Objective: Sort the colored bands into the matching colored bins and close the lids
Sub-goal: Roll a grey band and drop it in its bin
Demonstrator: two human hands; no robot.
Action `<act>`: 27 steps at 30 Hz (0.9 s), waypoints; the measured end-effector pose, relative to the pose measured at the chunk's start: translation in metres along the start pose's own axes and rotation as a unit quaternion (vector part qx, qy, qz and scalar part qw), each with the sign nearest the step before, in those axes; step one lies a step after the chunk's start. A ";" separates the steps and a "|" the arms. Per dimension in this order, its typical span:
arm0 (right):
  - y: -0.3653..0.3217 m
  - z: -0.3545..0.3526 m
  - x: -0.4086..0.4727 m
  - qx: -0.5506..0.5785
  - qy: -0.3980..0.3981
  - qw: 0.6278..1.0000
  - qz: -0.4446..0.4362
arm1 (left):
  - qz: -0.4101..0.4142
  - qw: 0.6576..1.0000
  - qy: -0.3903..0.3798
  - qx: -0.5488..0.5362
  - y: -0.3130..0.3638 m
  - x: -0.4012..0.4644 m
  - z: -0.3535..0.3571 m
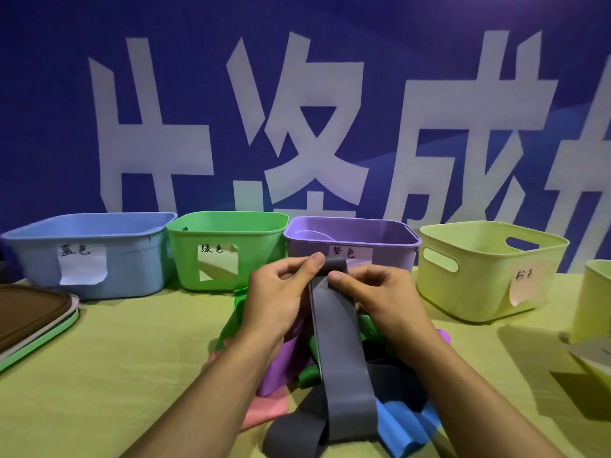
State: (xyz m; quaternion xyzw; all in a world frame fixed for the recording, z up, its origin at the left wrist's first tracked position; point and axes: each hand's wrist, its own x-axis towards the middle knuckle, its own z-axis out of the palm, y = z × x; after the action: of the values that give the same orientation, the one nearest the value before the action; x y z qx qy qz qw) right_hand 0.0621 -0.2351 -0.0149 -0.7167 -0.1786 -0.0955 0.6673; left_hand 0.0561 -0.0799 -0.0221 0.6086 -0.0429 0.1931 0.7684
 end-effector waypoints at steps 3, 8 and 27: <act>-0.001 0.001 0.000 0.007 0.009 1.000 -0.003 | 0.015 1.000 -0.014 0.002 -0.002 0.001 0.000; -0.004 0.000 -0.004 0.037 0.025 0.999 0.000 | 0.034 0.998 -0.047 0.028 -0.002 0.001 -0.001; 0.001 -0.002 0.000 0.046 -0.012 0.996 -0.075 | -0.027 0.997 -0.061 -0.039 0.007 -0.007 0.003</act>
State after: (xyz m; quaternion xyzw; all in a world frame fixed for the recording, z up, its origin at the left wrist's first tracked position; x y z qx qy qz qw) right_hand 0.0626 -0.2373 -0.0155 -0.6708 -0.2442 -0.1287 0.6883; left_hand 0.0479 -0.0828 -0.0167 0.5897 -0.0805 0.1329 0.7926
